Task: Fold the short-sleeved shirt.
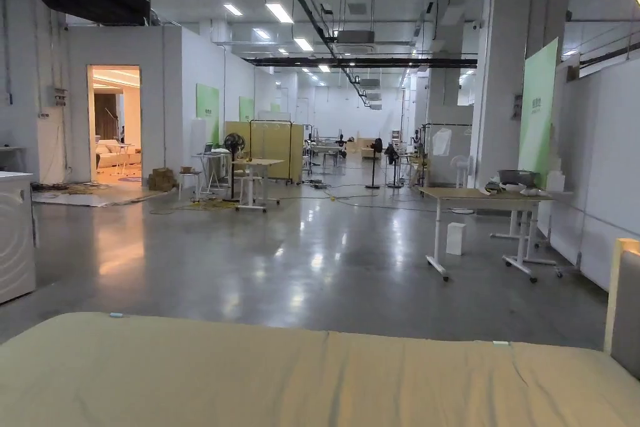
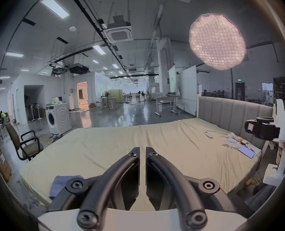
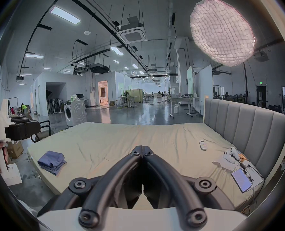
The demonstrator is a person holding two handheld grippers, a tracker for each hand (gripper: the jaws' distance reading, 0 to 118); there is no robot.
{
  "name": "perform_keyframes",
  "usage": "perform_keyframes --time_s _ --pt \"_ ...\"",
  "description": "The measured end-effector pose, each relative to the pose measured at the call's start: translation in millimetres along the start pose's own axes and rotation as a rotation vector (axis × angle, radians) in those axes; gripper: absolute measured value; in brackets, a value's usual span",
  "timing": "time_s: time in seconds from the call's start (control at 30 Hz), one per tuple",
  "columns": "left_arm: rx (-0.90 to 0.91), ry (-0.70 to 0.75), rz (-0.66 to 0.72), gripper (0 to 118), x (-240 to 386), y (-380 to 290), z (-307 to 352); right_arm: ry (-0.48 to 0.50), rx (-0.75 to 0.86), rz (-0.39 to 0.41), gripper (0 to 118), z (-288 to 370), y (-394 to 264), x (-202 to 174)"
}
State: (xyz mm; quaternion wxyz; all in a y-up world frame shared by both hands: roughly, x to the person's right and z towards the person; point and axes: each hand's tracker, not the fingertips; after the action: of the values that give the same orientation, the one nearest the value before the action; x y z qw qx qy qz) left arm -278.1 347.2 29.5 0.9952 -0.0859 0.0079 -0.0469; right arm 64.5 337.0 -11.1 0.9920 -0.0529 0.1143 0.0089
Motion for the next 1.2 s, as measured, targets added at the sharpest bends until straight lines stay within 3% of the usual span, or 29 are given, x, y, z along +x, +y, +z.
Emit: perform_keyframes --time_s 0.17,0.4,0.6,0.8,1.07,1.1,1.13,1.17,1.2 --pt "-0.004 0.045 -0.064 0 6 5 5 0.014 -0.006 0.007 0 0 -3 -2" --pt "0.031 0.037 0.000 0 -3 10 9 0.033 -0.001 -0.015 0 0 0 -5" --pt "0.026 0.020 0.031 0 -7 9 10 0.022 -0.009 0.041 0 2 2 -12" --pt "0.023 0.023 0.024 3 -12 9 4 0.052 -0.006 -0.029 5 1 3 -8" --pt "0.016 0.005 0.073 3 -17 6 5 0.036 -0.019 -0.039 7 0 0 -3" --pt "0.016 0.011 0.065 10 -16 5 4 0.036 -0.020 -0.037 17 0 -1 -4" --pt "0.016 0.017 0.058 30 -16 5 4 0.033 -0.022 -0.032 43 0 -1 -4" --pt "0.022 0.021 0.056 49 -16 5 5 0.029 -0.024 -0.027 58 0 -1 -4" --pt "0.028 0.025 0.054 69 -15 6 5 0.021 -0.024 -0.019 65 0 -1 -5"
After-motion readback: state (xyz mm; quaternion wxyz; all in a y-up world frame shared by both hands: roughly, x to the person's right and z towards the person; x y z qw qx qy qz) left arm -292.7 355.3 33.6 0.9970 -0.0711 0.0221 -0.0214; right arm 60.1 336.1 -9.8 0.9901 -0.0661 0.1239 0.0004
